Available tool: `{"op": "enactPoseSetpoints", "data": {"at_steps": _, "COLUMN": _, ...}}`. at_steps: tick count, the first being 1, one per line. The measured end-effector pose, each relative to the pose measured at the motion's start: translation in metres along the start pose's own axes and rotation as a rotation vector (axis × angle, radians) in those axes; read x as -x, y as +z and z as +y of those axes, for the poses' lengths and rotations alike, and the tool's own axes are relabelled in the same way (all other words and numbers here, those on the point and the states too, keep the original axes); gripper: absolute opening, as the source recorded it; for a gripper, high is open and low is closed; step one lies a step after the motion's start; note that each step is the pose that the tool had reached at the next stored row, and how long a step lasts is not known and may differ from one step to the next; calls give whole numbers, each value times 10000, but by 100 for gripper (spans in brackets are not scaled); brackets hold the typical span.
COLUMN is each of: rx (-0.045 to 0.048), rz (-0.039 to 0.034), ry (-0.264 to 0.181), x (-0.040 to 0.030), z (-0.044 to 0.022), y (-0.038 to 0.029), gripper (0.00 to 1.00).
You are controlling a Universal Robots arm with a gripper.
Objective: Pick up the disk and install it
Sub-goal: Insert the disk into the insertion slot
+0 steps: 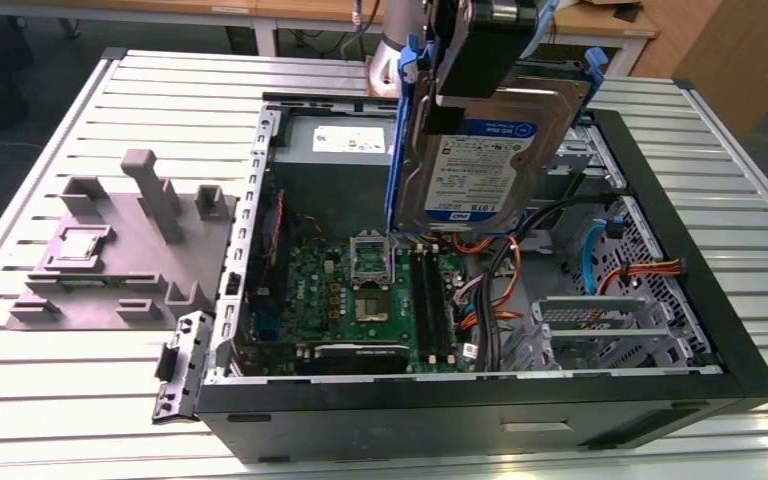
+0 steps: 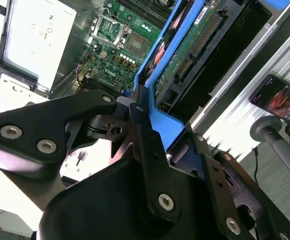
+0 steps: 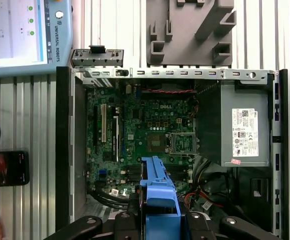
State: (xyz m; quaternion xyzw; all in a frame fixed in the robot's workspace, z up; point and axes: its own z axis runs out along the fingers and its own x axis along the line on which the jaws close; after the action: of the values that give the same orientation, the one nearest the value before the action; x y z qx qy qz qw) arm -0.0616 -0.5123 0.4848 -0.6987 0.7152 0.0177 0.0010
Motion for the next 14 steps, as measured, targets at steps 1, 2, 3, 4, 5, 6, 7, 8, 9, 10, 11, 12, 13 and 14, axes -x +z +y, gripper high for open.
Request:
{"op": "enactPoseSetpoints", "data": {"at_steps": 1, "rx": 0, "rz": 0, "ry": 0, "x": 0, "z": 0, "y": 0, "gripper": 37}}
{"op": "enactPoseSetpoints", "data": {"at_steps": 2, "rx": 0, "rz": 0, "ry": 0, "x": 0, "z": 0, "y": 0, "gripper": 37}}
{"op": "enactPoseSetpoints", "data": {"at_steps": 3, "rx": 0, "rz": 0, "ry": 0, "x": -1, "z": 0, "y": 0, "gripper": 37}}
{"op": "enactPoseSetpoints", "data": {"at_steps": 4, "rx": 0, "rz": 0, "ry": 0, "x": -3, "z": 0, "y": 0, "gripper": 37}}
{"op": "enactPoseSetpoints", "data": {"at_steps": 5, "rx": 0, "rz": 0, "ry": -1, "x": -6, "z": 0, "y": 0, "gripper": 37}}
{"op": "enactPoseSetpoints", "data": {"at_steps": 6, "rx": 0, "rz": 0, "ry": -1, "x": -11, "z": -1, "y": 0, "gripper": 37}}
{"op": "enactPoseSetpoints", "data": {"at_steps": 7, "rx": 0, "rz": 0, "ry": -2, "x": -21, "z": -2, "y": 0, "gripper": 37}}
{"op": "enactPoseSetpoints", "data": {"at_steps": 8, "rx": 0, "rz": 0, "ry": -1, "x": -34, "z": -1, "y": 1, "gripper": 37}}
{"op": "enactPoseSetpoints", "data": {"at_steps": 9, "rx": -1, "rz": 0, "ry": 0, "x": -39, "z": -5, "y": 4, "gripper": 37}}
{"op": "enactPoseSetpoints", "data": {"at_steps": 10, "rx": -1, "rz": -1, "ry": -1, "x": -39, "z": -13, "y": 6, "gripper": 37}}
{"op": "enactPoseSetpoints", "data": {"at_steps": 11, "rx": 0, "rz": 0, "ry": 0, "x": -40, "z": -21, "y": 8, "gripper": 37}}
{"op": "enactPoseSetpoints", "data": {"at_steps": 12, "rx": 0, "rz": 0, "ry": 0, "x": -40, "z": -33, "y": 9, "gripper": 37}}
{"op": "enactPoseSetpoints", "data": {"at_steps": 13, "rx": 0, "rz": 1, "ry": 0, "x": -39, "z": -50, "y": 10, "gripper": 37}}
{"op": "enactPoseSetpoints", "data": {"at_steps": 14, "rx": 0, "rz": 1, "ry": 0, "x": -38, "z": -70, "y": 11, "gripper": 37}}
